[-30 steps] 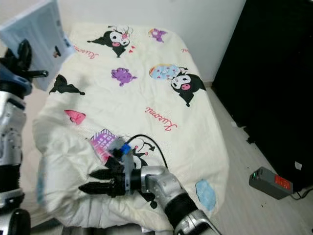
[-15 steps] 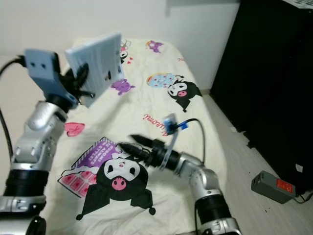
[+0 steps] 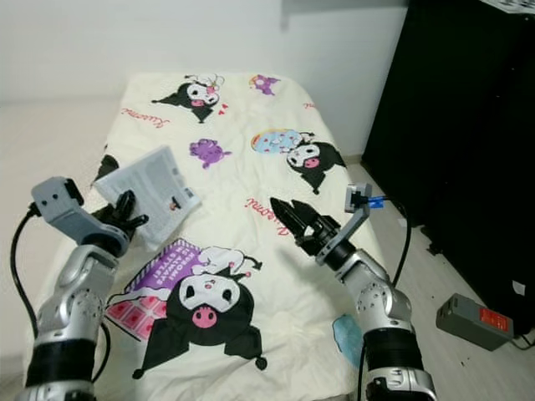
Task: Clean up the room
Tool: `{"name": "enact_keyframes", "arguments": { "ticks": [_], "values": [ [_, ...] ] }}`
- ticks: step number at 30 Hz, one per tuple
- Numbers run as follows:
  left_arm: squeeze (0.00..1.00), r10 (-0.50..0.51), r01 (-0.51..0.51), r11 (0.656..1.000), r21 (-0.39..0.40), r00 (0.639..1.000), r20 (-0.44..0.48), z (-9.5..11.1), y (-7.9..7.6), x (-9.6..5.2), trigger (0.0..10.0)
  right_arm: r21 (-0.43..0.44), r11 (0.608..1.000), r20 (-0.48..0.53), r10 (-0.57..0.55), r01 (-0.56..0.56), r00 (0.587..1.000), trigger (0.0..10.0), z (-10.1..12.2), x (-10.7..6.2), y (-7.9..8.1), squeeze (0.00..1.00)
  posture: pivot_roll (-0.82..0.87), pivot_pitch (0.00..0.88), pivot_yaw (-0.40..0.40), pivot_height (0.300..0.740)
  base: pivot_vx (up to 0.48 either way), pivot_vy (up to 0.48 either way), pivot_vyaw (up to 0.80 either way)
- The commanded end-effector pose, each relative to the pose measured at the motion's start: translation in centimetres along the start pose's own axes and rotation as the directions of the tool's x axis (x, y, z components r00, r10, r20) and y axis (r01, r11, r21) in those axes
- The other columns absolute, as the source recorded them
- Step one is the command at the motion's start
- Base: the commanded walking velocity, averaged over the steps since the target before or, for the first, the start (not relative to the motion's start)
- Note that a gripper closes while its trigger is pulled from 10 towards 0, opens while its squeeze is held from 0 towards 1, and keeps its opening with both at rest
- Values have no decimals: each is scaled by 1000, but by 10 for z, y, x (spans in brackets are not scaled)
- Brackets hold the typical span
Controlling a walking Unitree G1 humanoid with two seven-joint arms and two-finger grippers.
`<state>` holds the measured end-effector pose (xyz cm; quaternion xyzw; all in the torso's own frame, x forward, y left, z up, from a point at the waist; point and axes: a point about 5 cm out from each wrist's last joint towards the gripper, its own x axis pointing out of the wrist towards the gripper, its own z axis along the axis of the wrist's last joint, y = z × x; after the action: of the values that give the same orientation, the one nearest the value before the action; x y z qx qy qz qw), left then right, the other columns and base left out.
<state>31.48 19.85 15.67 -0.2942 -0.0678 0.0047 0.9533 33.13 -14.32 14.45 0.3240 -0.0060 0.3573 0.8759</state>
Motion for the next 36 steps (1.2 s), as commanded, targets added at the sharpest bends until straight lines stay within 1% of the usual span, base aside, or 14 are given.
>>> {"name": "enact_keyframes", "arguments": {
  "ticks": [1,4,5,8,13,18,20,21,23,25,29,31,34,36],
  "values": [
    [0,-83,79,995,-61,994,-64,-11,-23,-3,10000,10,1000,13,-16,16,1000,10000,-1,0,0,0,-68,13,-51,570,0,0,0],
    [0,-92,87,995,-57,992,-86,-14,-27,-4,10000,14,1000,17,-24,24,1000,10000,-1,1,-1,0,-68,13,-51,575,0,0,0],
    [0,-117,116,993,-23,989,-92,-17,-35,-3,10000,20,999,21,-28,28,999,10000,-2,2,-1,0,-61,7,-55,585,-442,0,0],
    [0,-136,136,991,-12,988,-77,-16,-38,-2,10000,22,999,21,-28,27,999,10000,-3,3,0,0,-61,7,-55,595,-442,0,0],
    [0,-163,161,986,-42,984,-66,-11,-30,-4,10000,15,1000,26,-27,26,999,10000,-1,2,0,0,-63,0,-49,620,0,0,0],
    [0,-157,155,987,-35,984,-83,-8,-27,-3,10000,17,999,31,-32,32,999,10000,-1,-1,-2,0,-60,0,-47,645,0,0,0],
    [0,-158,158,987,-15,981,-108,-10,-28,-3,10000,17,999,31,-33,32,999,10000,-1,-2,-2,0,-60,0,-46,650,0,0,0],
    [0,-153,157,987,18,978,-140,-13,-29,-3,10000,16,999,30,-33,32,999,10000,-2,-2,-2,0,-60,0,-45,660,-480,0,0],
    [0,-152,157,987,24,977,-148,-14,-29,-3,10000,16,999,30,-33,32,999,10000,-2,-2,-2,0,-60,0,-45,665,-480,0,0],
    [0,-157,159,987,13,981,-112,-12,-28,-3,10000,16,999,32,-31,31,999,10000,-2,-2,-1,0,-59,1,-41,680,-240,0,0],
    [0,-164,167,986,14,979,-119,-13,-26,-5,10000,17,999,36,-32,32,999,10000,-2,-2,-1,0,-59,2,-42,700,0,0,0],
    [0,-163,172,983,58,976,-142,-14,-26,-4,10000,16,999,37,-33,32,999,10000,-2,-2,-1,0,-60,4,-42,710,0,0,0],
    [0,-157,171,982,78,975,-159,-12,-23,-2,10000,17,999,39,-33,32,999,10000,-1,-3,-2,0,-59,5,-43,725,-461,0,0],
    [0,-154,163,984,75,982,-111,-4,-18,0,10000,15,999,39,-34,34,999,10000,-1,-4,-2,0,-60,4,-43,735,-364,0,0]
  ]
}}
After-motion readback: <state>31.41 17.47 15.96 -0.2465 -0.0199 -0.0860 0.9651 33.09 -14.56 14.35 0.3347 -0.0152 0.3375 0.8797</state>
